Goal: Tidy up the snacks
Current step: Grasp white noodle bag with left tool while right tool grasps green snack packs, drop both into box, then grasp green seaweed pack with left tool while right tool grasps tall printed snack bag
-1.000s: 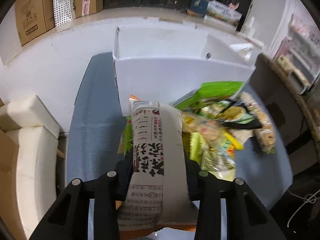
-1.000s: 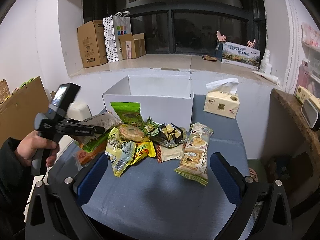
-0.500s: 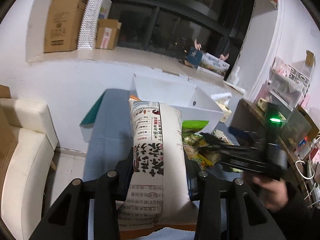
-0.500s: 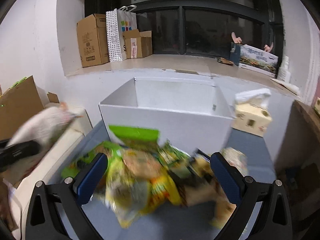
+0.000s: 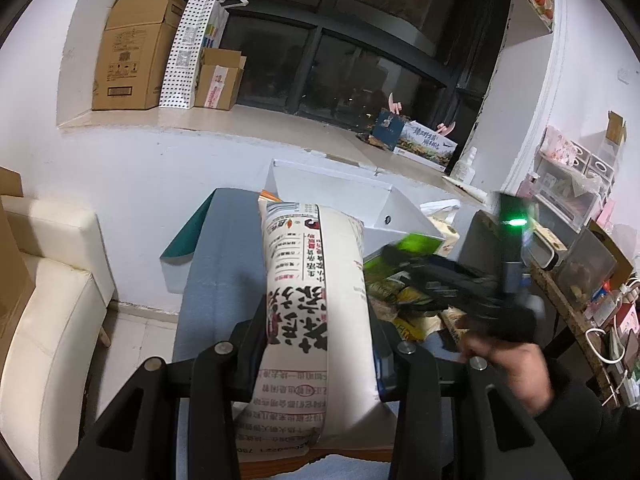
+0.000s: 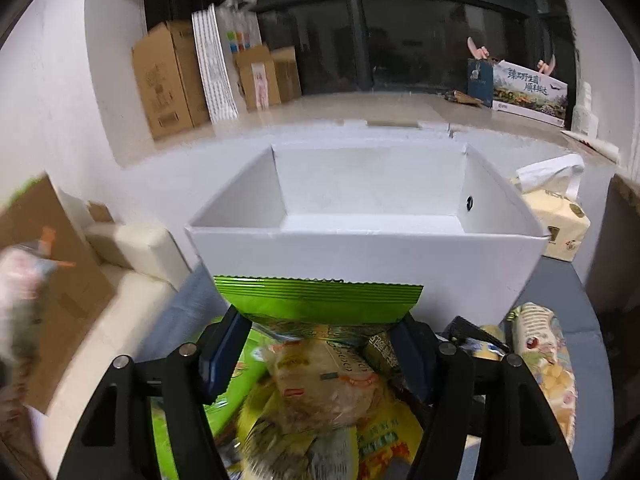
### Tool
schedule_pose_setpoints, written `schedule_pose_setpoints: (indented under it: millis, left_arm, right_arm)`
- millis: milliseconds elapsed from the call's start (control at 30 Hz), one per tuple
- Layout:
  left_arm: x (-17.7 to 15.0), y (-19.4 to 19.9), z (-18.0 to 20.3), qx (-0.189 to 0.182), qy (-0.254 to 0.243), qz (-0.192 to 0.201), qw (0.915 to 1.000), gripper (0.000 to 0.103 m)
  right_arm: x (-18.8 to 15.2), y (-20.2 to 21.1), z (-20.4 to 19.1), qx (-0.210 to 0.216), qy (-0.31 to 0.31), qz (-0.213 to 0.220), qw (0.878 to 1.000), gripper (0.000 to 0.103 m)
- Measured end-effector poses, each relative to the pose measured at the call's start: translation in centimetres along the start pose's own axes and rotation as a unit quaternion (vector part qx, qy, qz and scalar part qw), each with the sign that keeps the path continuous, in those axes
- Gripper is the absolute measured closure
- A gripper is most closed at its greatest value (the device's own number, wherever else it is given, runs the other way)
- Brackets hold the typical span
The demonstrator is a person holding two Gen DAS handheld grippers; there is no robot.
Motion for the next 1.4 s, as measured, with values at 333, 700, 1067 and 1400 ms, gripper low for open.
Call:
schedule_pose_setpoints:
  millis: [333, 700, 1067, 1400]
  left_arm:
    - [7.3, -4.8, 3.1, -0.02, -0.037, 0.024, 0.9988, 0.059]
    - [14.9, -18.4, 5.5, 0.022, -0.071, -0.029, 0.9968, 0.059]
    - [14.8, -22.1, 5.5, 0.056, -0.089, -0.049, 0.9933, 0.0]
    - [14.0, -17.6, 6.3, 0.051, -0.106, -0.027, 0.9927, 0.0]
  right_arm:
    - [7.6, 8.3, 2.6, 0.015, -0.005, 0.081, 0.997, 0.031]
    - [14.3, 2.4, 6.6, -0.008, -0.023, 0.037, 0.999, 0.03]
    - [12.9, -3.5, 9.2, -0.034, -0.026, -0.03, 0.999, 0.0]
    - [13.1, -1.0, 8.0, -0.034, -0.011, -0.014, 0.999, 0.0]
Point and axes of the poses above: each gripper's, at about its wrist camera, not at the fingertips, and y roughly against the way its jaws point, z to its right, x to its top, the point moved 4 cm from there along -y, roughly the way its jaws point, and after that the axes turned 1 degree about x, right-handed, at the moved point
